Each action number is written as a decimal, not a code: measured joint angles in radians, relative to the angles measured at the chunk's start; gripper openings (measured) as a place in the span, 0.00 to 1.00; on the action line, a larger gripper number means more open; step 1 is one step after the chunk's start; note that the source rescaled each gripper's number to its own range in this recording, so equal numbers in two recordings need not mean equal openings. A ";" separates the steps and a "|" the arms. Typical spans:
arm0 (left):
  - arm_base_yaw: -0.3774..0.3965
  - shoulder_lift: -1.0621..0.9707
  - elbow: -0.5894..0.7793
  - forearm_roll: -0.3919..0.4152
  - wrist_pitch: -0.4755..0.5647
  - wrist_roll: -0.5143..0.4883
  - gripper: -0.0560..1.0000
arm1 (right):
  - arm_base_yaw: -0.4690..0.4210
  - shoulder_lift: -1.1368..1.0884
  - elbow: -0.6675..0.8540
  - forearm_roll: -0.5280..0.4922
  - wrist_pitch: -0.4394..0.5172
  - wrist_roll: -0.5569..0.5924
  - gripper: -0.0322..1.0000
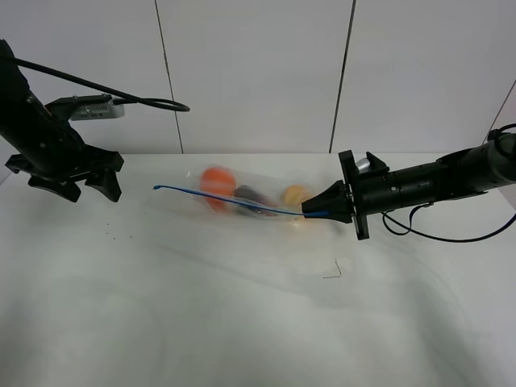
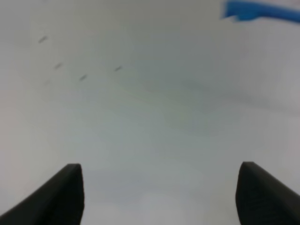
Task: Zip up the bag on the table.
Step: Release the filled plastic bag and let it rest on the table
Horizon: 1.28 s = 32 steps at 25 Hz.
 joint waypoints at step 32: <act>0.000 -0.927 0.668 0.082 0.199 -0.050 0.91 | 0.000 0.000 0.000 -0.030 0.000 -0.001 0.03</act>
